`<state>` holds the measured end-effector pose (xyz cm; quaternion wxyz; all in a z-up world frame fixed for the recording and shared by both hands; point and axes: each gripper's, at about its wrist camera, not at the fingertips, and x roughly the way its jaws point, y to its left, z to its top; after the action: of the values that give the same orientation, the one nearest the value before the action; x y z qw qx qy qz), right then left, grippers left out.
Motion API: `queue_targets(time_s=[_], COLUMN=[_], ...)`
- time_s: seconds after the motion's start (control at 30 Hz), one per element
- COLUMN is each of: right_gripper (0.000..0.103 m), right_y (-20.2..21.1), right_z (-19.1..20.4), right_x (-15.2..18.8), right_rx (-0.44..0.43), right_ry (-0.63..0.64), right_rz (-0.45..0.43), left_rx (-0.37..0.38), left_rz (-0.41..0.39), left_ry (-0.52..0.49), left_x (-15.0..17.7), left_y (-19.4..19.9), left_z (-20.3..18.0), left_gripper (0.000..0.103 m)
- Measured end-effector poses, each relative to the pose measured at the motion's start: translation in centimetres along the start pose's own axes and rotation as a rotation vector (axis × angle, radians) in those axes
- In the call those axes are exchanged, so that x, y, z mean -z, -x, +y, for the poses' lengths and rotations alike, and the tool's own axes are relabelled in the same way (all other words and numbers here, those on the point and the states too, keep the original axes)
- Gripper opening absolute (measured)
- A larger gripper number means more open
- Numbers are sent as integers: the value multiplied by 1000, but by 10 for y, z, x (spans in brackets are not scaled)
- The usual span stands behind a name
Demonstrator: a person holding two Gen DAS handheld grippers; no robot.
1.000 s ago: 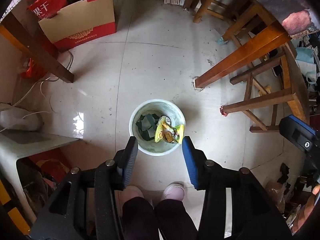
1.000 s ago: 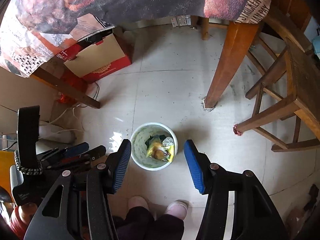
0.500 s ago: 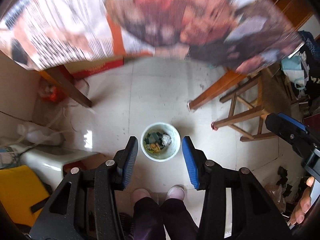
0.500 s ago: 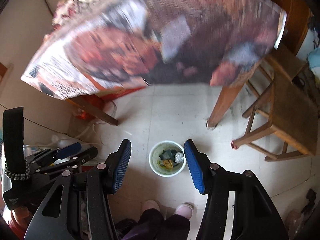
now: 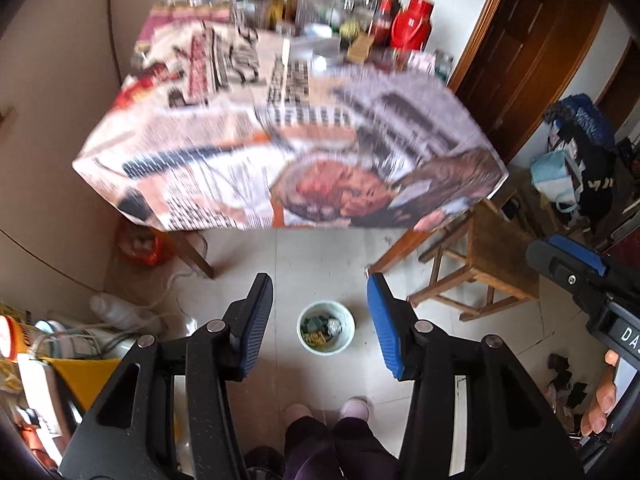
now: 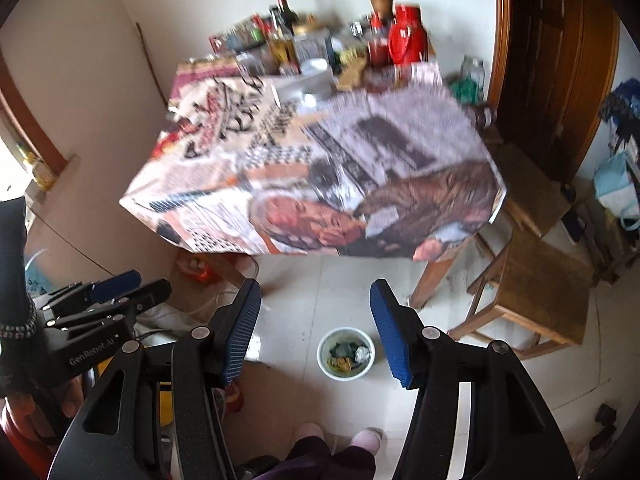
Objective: Collect trash
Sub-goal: 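Raise both open tools back toward the table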
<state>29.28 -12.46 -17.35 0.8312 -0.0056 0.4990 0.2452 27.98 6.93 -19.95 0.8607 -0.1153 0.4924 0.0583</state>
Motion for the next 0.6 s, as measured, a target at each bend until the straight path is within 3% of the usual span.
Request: queue_targets(time_s=[0.2,0.43,0.57,0.6], right_gripper=[54,67,69,76], right_y=[57,103,112,114], right_z=[24,48,51,51], right_x=[-10,-12,-16,-17], right_rx=[6,54,66,69], right_ry=[7,25,27,24], right_rz=[-96,-249,-277,-280], left_rx=[16,41,51,62], left_rz=[-102,-240,-292,-298], left_ry=[-22,-63,-46,-36], left_x=[-10,-13,-18,-20], left_y=[70,129,144,146], left_z=[5,11,17,18], left_gripper=[49,57,74,77])
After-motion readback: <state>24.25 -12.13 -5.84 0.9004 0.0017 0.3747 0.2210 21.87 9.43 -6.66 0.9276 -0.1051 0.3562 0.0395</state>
